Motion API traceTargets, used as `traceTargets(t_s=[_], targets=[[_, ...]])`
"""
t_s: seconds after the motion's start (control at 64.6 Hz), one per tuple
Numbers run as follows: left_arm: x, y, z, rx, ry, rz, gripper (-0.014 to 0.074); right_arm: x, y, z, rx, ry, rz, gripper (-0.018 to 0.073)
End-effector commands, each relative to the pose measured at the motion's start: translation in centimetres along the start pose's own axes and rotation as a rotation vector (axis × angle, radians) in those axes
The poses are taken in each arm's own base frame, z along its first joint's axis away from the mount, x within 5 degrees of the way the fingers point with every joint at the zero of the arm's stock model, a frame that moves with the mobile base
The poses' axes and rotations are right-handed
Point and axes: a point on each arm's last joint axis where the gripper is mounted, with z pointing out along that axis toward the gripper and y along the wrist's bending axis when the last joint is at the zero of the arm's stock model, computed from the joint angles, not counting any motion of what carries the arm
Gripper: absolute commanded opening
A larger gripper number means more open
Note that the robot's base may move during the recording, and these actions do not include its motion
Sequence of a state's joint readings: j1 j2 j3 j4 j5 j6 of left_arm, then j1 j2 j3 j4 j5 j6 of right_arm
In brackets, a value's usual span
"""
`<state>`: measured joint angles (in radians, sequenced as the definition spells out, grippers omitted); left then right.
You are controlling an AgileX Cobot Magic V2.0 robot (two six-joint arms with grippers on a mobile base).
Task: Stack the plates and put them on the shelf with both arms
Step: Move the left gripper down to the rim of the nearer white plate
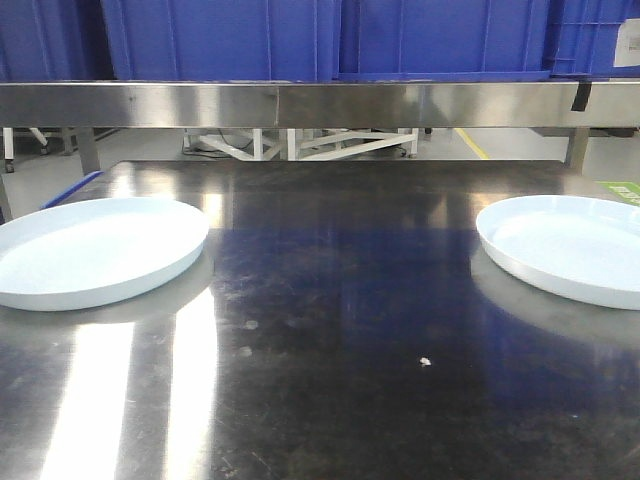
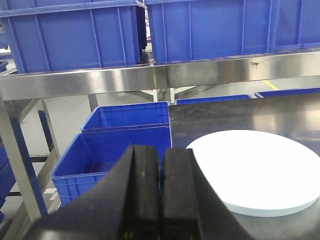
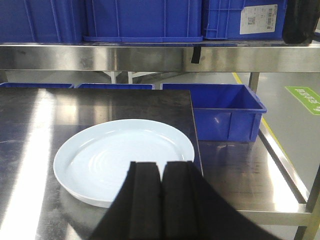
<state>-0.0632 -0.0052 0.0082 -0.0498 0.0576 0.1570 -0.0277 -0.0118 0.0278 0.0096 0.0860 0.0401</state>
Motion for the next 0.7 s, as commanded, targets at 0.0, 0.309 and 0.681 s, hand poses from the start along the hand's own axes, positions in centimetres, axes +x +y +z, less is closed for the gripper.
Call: traceTargets(t_s=[0.0, 0.309, 0.681], targets=[[-0.80, 0.13, -0.21, -0.016, -0.104, -0.010, 0.0082, -0.81, 0.01, -0.17, 0.001, -0.102, -0.013, 0.0055], [-0.81, 0.13, -0.21, -0.017, -0.106, -0.010, 0.0082, -0.81, 0.01, -0.17, 0.001, -0.102, -0.013, 0.0055], [-1.22, 0.19, -0.27, -0.019, -0.127, -0.012, 0.0082, -0.81, 0.01, -0.17, 0.001, -0.102, -0.013, 0.0055]])
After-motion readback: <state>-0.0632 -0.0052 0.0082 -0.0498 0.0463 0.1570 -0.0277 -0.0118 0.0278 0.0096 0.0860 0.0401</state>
